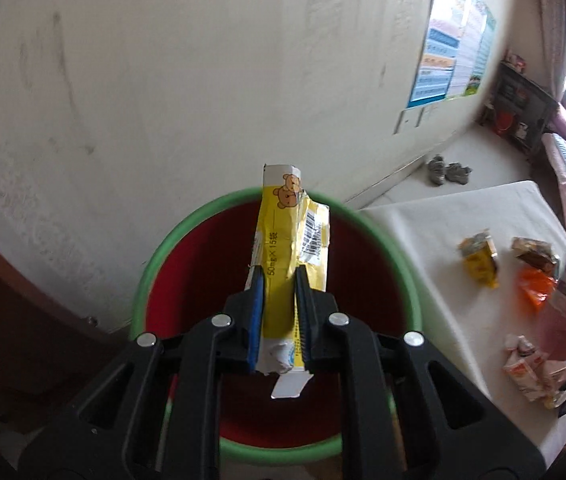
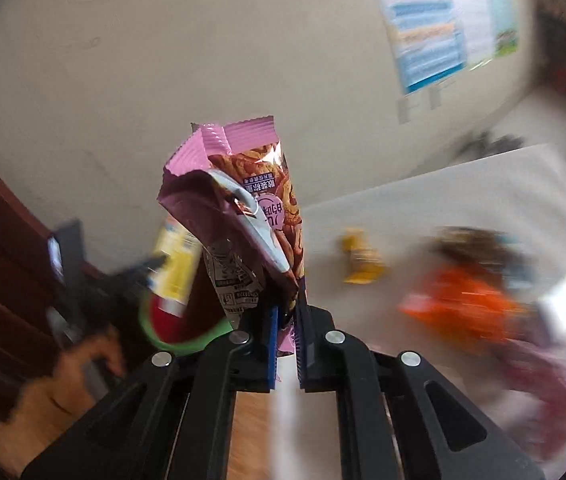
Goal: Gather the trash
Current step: 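Grasp the yellow biscuit box with the left gripper while the right grasps a pink wrapper, then open the left gripper over the red bucket, dropping the yellow box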
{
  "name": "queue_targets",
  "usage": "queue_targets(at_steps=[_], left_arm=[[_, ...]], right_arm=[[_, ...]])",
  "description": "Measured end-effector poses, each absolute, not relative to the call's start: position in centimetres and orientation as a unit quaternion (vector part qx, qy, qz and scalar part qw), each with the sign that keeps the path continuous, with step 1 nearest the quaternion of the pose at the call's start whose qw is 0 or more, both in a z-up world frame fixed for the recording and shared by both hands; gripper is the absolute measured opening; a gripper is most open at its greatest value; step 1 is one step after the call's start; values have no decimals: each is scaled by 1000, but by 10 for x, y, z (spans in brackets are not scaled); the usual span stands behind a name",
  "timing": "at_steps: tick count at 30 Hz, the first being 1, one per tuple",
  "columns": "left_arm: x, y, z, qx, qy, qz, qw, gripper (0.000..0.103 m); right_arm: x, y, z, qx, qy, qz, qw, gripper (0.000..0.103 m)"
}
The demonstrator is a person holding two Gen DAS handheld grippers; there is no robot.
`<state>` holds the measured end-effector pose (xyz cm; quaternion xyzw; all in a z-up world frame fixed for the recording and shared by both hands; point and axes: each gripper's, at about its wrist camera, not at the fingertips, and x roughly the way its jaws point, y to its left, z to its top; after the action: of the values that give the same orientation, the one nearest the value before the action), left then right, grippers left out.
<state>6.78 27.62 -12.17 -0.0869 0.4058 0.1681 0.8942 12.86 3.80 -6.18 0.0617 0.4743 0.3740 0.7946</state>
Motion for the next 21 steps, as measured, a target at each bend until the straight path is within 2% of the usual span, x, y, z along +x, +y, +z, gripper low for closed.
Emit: queue_targets(at_steps=[4, 6, 7, 8, 9, 11, 12, 15, 18, 21], left_arm=[[61, 285, -132, -77, 415, 184, 888, 14], [58, 291, -136, -88, 418, 192, 883, 15], [57, 294, -138, -93, 419, 198, 881, 15], [57, 296, -141, -97, 419, 204, 880, 19], [56, 297, -142, -99, 418, 209, 878, 23], [54, 298, -142, -103, 413, 219, 878, 51], [53, 295, -140, -103, 405, 228, 880, 54], [52, 285, -131, -107, 388, 231, 886, 55], [53, 254, -118, -137, 361, 206, 899, 64], [66, 217, -105, -143, 353, 173, 908, 67]], right_arm=[[137, 104, -79, 41, 493, 403, 770, 8], [139, 122, -82, 46, 496, 407, 766, 13], [141, 128, -83, 49, 496, 404, 767, 21], [144, 131, -83, 55, 495, 401, 769, 45], [143, 130, -84, 59, 491, 398, 773, 61], [146, 124, -82, 70, 483, 390, 781, 61], [145, 119, -84, 71, 484, 385, 783, 61], [141, 89, -75, 65, 481, 363, 796, 61], [135, 45, -62, 33, 470, 332, 817, 61], [133, 0, -52, 8, 462, 301, 834, 61]])
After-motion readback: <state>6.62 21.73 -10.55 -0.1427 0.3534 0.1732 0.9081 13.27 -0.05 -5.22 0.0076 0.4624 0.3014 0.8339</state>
